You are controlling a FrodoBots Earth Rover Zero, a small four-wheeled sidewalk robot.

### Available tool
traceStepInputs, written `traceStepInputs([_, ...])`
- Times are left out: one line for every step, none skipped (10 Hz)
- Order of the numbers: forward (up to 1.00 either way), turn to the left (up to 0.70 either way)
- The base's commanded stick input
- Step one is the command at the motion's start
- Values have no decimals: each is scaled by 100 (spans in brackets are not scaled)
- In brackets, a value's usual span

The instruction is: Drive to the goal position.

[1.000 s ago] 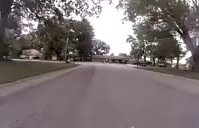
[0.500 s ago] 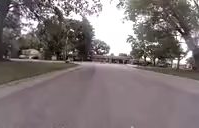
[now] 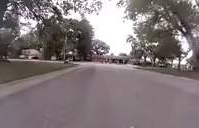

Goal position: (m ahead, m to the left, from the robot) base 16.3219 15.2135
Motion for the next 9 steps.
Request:
traceStepInputs([70, 0])
traceStepInputs([70, 0])
traceStepInputs([70, 0])
traceStepInputs([70, 0])
traceStepInputs([70, 0])
traceStepInputs([70, 0])
traceStepInputs([70, 0])
traceStepInputs([70, 0])
traceStepInputs([70, 0])
